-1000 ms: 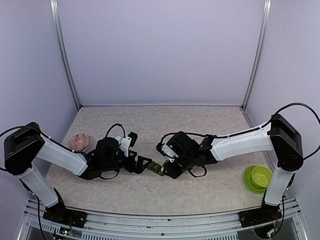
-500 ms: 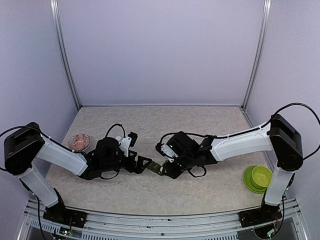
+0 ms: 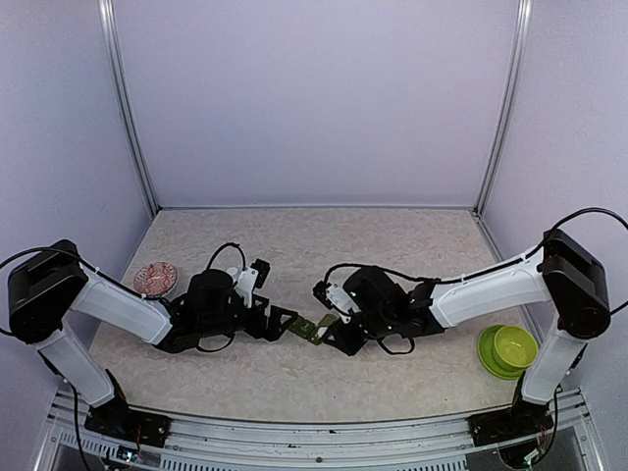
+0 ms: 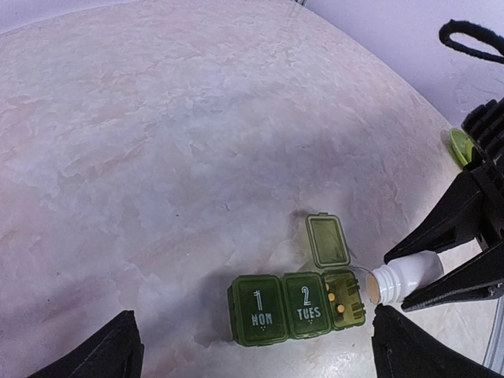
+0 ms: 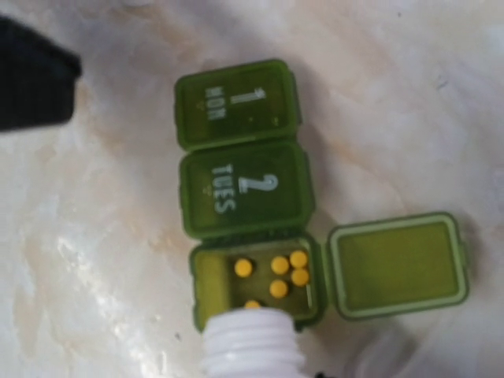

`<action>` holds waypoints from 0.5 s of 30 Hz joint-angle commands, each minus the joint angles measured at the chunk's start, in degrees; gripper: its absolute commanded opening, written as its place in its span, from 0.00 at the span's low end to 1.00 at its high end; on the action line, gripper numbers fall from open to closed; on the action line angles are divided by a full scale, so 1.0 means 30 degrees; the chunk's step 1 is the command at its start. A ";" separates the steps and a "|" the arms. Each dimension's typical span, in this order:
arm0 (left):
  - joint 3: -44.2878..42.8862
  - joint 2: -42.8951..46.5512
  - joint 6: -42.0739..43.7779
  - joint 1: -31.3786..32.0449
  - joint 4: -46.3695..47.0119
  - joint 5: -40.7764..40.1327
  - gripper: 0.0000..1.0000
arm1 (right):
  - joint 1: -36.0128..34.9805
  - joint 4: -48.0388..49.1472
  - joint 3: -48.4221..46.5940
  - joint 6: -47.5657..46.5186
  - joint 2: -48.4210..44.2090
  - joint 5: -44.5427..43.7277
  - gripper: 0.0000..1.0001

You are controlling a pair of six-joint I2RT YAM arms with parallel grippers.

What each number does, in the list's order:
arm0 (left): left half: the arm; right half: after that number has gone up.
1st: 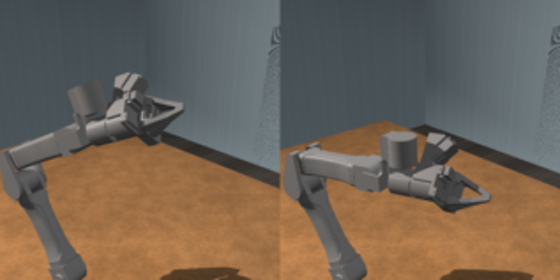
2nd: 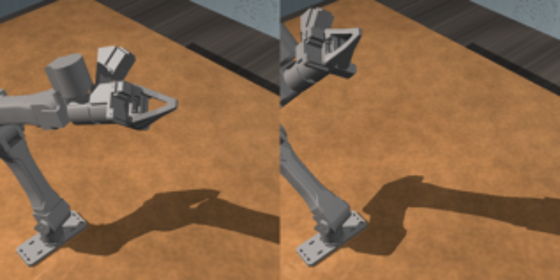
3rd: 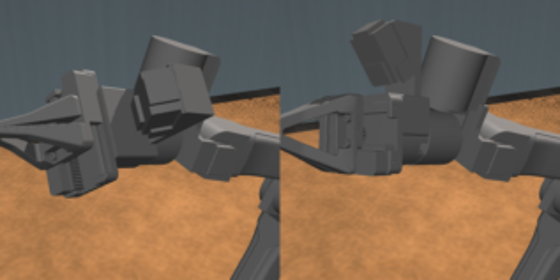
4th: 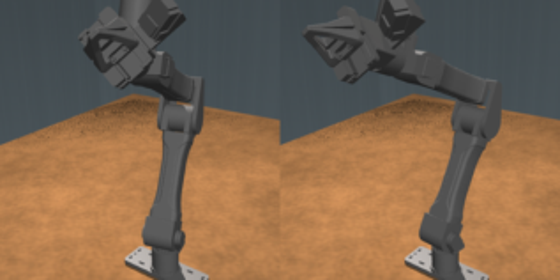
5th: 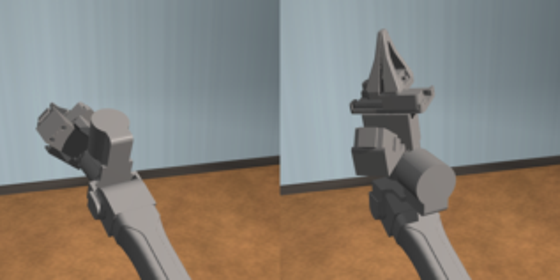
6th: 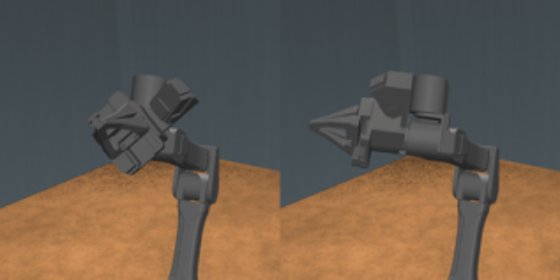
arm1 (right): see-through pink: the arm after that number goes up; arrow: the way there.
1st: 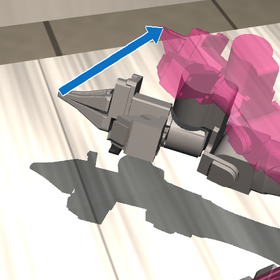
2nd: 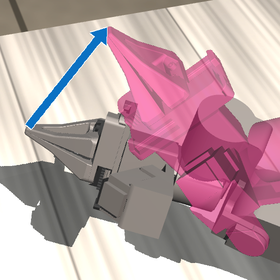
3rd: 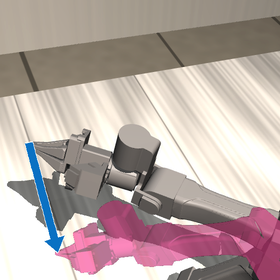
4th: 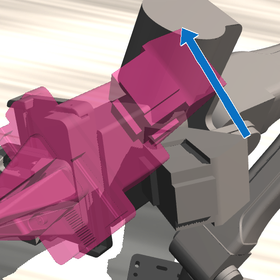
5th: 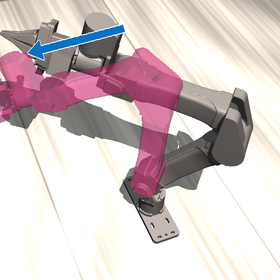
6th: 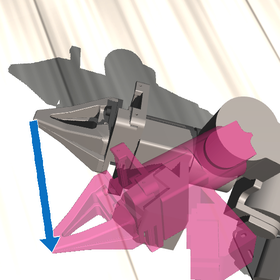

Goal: Sort the pills into containers
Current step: Pour the pill into the compartment of the pill container.

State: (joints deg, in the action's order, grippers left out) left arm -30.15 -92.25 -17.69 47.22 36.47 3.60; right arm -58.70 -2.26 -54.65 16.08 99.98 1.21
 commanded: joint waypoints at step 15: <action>-0.0285 0.0017 0.0190 -0.0038 -0.0020 -0.0193 0.99 | 0.0177 1.5819 0.7292 -0.2105 -0.2492 0.2190 0.20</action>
State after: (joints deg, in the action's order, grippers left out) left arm -30.15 -92.25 -17.69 47.22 36.47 3.60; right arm -58.70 29.98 -35.55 12.01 94.45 3.68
